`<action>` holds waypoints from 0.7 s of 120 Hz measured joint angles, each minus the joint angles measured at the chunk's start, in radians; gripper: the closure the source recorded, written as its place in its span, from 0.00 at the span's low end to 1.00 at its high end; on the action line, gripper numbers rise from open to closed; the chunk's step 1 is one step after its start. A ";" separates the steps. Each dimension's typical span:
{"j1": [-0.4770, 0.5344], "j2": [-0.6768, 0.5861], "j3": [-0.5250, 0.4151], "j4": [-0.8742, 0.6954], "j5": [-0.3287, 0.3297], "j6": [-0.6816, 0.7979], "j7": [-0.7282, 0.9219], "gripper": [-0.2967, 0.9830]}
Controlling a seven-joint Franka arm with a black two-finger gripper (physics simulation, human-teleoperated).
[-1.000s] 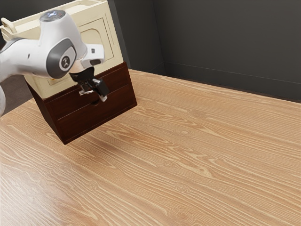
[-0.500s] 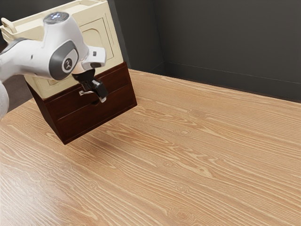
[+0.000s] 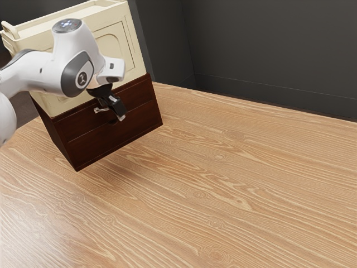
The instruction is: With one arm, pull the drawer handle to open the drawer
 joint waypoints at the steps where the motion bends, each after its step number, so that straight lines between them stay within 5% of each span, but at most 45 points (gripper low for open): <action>1: 0.000 0.000 0.000 0.000 0.000 0.000 0.001 0.23; 40: 0.001 0.014 0.000 0.008 -0.001 0.022 0.026 0.23; 84: -0.002 0.004 0.007 -0.008 -0.007 0.033 0.012 0.45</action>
